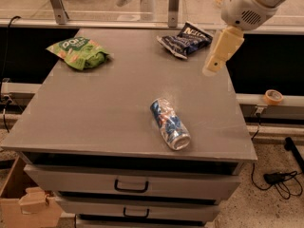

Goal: Move blue chip bag near green rice chip bag

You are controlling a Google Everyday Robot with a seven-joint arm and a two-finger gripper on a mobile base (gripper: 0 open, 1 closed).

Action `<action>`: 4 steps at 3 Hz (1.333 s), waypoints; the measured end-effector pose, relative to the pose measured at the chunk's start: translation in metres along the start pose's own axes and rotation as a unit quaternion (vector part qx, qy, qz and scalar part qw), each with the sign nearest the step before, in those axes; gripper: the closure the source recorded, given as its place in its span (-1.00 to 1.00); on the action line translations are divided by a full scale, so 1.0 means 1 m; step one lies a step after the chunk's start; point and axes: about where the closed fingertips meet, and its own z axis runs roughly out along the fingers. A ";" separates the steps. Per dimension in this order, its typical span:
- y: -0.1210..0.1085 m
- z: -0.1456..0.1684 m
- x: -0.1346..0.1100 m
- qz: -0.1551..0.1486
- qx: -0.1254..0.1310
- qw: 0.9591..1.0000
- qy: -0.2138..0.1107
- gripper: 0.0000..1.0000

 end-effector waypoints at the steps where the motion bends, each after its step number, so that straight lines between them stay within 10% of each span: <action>1: 0.001 0.000 0.000 0.000 -0.001 1.000 0.000 -1.00; 2: -0.004 0.014 0.002 0.031 0.012 0.999 -0.014 -1.00; 4: -0.079 0.127 0.027 0.189 0.038 0.977 -0.084 -1.00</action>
Offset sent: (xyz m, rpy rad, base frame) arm 0.0298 0.0015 -0.0290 0.1560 -0.0252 -0.1383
